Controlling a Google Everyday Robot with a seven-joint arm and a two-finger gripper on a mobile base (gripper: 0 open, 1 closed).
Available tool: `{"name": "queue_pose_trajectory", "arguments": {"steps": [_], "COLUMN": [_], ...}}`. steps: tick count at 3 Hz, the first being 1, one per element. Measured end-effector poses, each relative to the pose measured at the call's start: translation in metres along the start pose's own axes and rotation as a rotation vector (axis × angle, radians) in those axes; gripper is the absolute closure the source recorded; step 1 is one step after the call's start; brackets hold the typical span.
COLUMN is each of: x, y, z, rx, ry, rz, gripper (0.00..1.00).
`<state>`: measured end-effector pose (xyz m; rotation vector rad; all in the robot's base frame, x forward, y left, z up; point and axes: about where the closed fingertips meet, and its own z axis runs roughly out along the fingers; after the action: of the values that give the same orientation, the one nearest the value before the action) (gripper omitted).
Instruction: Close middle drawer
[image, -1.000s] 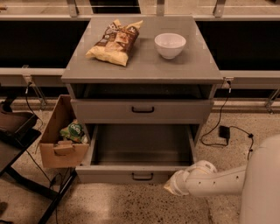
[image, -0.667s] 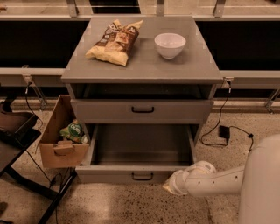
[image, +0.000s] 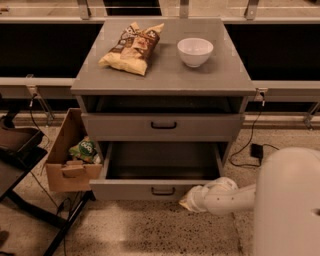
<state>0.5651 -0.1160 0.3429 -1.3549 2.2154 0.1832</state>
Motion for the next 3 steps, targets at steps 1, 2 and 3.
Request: {"name": "queue_pose_trajectory", "arguments": {"steps": [1, 2, 3], "x": [-0.004, -0.024, -0.031], "y": [-0.006, -0.049, -0.071], "z": [0.002, 0.006, 0.003], "rx": [0.009, 0.07, 0.104], "ry": [-0.005, -0.013, -0.014], "rz": [-0.01, -0.057, -0.075], "gripper": [1.0, 1.0, 1.0]}}
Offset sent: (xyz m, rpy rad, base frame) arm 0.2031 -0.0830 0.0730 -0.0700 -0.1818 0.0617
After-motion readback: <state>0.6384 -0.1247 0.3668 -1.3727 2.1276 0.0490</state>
